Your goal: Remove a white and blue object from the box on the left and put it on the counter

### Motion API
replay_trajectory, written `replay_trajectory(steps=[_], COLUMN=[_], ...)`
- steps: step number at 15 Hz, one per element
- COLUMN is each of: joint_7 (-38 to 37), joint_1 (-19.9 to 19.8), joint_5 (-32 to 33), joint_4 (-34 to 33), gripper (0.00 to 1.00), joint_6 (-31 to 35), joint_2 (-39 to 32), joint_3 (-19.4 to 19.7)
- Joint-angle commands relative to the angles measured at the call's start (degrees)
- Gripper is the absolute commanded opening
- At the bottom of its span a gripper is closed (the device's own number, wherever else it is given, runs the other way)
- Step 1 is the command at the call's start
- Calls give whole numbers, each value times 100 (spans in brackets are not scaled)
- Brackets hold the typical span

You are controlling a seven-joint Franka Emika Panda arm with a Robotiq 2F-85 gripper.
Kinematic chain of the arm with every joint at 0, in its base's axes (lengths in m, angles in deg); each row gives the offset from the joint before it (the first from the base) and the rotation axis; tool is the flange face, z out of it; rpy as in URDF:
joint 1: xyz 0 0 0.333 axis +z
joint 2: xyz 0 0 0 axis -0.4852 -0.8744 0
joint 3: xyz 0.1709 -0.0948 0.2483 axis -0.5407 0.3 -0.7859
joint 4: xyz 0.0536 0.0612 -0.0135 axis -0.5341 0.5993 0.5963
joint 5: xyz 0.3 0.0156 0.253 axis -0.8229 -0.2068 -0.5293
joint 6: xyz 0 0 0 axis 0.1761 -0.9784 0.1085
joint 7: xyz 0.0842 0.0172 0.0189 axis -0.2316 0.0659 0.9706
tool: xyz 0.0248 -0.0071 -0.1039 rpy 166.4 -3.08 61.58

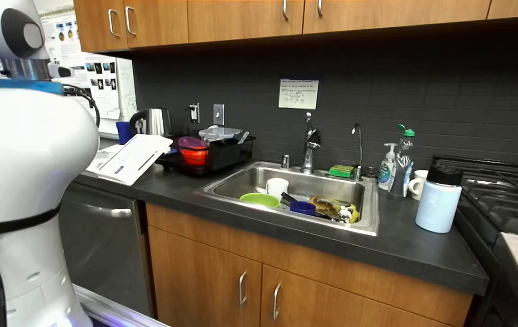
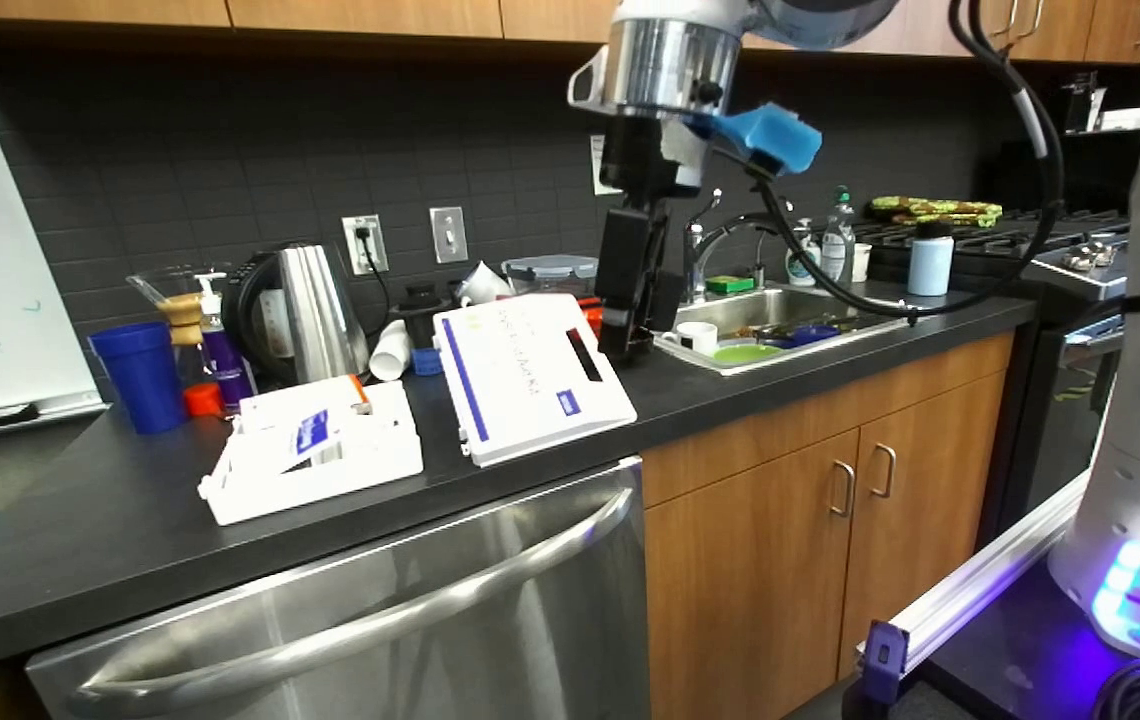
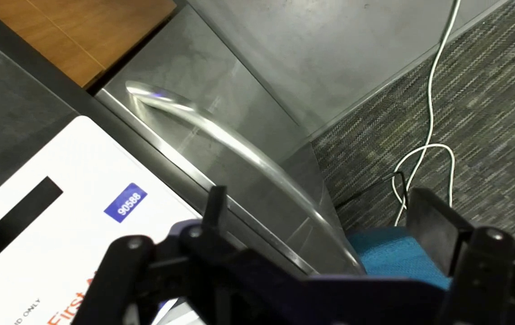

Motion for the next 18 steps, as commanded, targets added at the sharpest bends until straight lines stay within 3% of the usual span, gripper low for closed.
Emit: replay_trajectory(steps=[1,8,18], joint_7=[-169,-427,-1364], joint_1=[137,194,141], joint_5=[301,733,1328], joint_4=[-224,-642,-1445], gripper=[100,100,100], joint_6=[358,816,1207], joint_2=[-472,-1138,-2235], joint_3=[-80,-343,-891])
